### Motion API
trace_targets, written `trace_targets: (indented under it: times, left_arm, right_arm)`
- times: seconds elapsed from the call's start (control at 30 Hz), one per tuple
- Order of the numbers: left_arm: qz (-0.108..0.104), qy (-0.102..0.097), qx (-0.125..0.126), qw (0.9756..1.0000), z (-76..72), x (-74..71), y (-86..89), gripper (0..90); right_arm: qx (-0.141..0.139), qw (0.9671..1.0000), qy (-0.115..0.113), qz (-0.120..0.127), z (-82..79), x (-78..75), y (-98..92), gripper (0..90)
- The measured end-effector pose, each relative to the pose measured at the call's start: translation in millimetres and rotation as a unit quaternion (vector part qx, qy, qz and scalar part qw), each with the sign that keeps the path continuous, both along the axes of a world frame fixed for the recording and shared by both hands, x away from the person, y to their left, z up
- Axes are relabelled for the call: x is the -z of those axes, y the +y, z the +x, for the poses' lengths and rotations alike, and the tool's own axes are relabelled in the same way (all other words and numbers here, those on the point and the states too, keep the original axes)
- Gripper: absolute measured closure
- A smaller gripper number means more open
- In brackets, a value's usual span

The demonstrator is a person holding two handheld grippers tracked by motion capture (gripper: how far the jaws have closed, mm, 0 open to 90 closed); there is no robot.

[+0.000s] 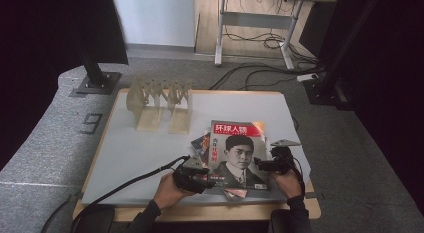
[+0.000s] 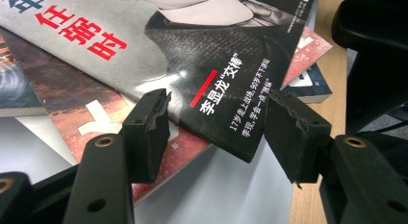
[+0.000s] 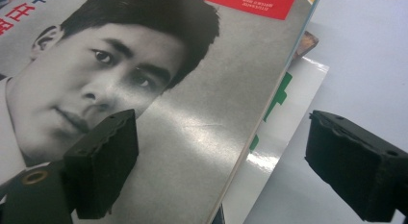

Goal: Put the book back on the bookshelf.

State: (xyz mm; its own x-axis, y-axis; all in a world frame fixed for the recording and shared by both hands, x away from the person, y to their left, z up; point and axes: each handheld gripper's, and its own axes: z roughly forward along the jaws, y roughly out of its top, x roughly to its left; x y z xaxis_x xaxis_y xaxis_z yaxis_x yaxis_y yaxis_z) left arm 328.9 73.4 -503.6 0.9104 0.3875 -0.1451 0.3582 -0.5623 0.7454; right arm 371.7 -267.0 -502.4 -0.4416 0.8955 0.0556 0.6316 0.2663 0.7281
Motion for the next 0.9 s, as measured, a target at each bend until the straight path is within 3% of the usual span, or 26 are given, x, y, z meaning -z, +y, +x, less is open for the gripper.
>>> trace_targets:
  times: [0.1, 0.13, 0.3, 0.43, 0.6, 0.73, 0.87, 0.9]
  left_arm:
    - [0.008, -0.006, -0.006, 0.9999, 1.0, -3.0, 2.8, 33.8]
    - [0.016, -0.017, -0.016, 0.9996, 1.3, -6.5, 6.5, 32.0]
    - [0.008, -0.012, -0.037, 0.9992, 6.8, -13.9, 23.9, 29.1]
    - [0.020, -0.019, -0.064, 0.9976, 10.8, -14.3, 41.7, 25.1]
    - [0.049, -0.025, -0.090, 0.9944, 14.3, -9.9, 55.9, 19.3]
    - [0.066, -0.016, -0.106, 0.9920, 17.2, -3.0, 68.6, 17.5]
    - [0.075, -0.007, -0.133, 0.9882, 21.4, 12.0, 85.0, 15.0]
    - [0.077, -0.006, -0.146, 0.9864, 22.9, 17.2, 90.0, 14.2]
  right_arm:
    - [-0.002, 1.0000, 0.000, -0.001, 0.1, -0.3, 0.0, 12.5]
    - [-0.003, 1.0000, 0.001, -0.003, 0.1, -0.7, 0.3, 12.6]
    - [-0.006, 1.0000, 0.004, -0.003, 0.9, -1.2, 0.2, 12.8]
    - [-0.008, 0.9999, 0.010, 0.000, 2.1, -1.3, -0.5, 12.8]
    - [-0.013, 0.9998, 0.014, 0.002, 4.0, -1.6, -1.4, 12.9]
    - [-0.017, 0.9997, 0.018, 0.002, 5.5, -2.3, -1.9, 12.9]
    - [-0.018, 0.9996, 0.020, -0.003, 9.0, -3.7, -3.2, 13.2]
    - [-0.017, 0.9996, 0.021, -0.004, 11.5, -4.6, -3.6, 13.2]
